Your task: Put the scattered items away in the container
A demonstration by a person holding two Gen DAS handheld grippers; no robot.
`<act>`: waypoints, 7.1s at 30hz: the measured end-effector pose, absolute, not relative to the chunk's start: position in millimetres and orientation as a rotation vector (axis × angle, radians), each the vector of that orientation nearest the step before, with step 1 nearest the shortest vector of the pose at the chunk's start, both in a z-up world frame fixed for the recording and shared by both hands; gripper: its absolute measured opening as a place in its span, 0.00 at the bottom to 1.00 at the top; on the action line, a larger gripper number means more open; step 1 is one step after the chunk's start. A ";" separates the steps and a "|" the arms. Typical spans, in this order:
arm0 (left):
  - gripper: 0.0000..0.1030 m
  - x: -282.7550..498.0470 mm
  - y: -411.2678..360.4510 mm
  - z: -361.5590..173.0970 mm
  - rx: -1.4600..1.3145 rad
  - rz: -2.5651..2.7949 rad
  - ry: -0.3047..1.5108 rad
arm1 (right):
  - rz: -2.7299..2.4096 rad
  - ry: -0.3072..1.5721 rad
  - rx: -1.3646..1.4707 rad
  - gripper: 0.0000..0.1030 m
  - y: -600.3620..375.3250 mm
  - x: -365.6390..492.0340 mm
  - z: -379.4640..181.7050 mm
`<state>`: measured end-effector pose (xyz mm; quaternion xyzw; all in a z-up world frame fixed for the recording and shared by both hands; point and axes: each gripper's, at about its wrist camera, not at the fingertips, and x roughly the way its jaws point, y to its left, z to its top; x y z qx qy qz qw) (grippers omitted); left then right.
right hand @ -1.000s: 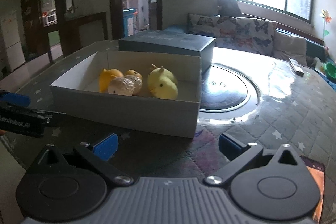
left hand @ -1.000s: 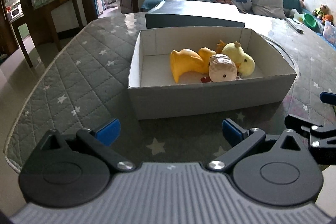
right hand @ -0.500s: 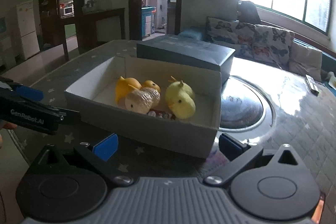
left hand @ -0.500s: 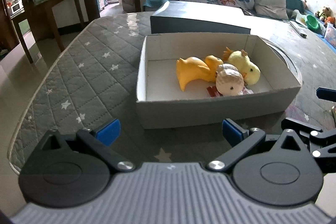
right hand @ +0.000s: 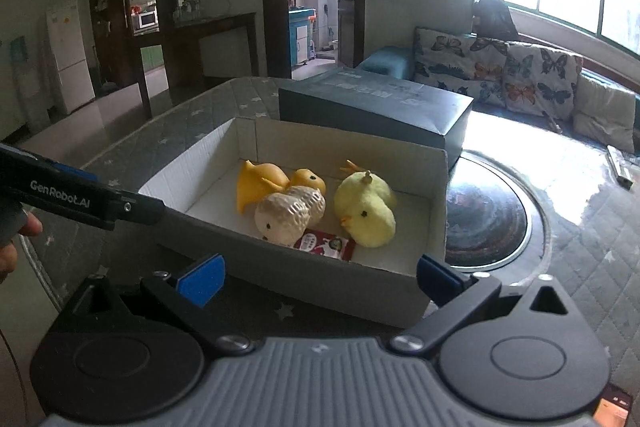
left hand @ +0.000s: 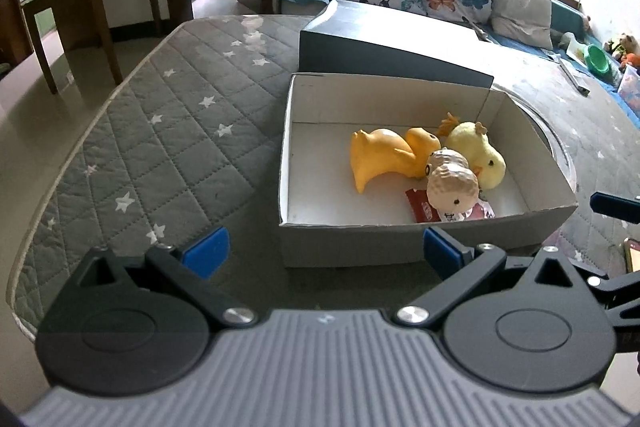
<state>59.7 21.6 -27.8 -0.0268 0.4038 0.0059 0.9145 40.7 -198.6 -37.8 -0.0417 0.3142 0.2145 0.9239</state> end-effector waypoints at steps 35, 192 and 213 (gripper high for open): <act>1.00 63.0 2.6 -36.6 0.005 0.028 0.851 | 0.415 0.689 -0.097 1.00 -205.2 38.1 -46.7; 1.00 171.6 202.5 -125.2 -0.182 0.559 0.662 | -0.483 0.682 0.217 1.00 -415.4 263.4 -146.3; 1.00 170.8 203.8 -125.0 -0.182 0.559 0.662 | -0.483 0.682 0.217 1.00 -415.3 263.2 -146.3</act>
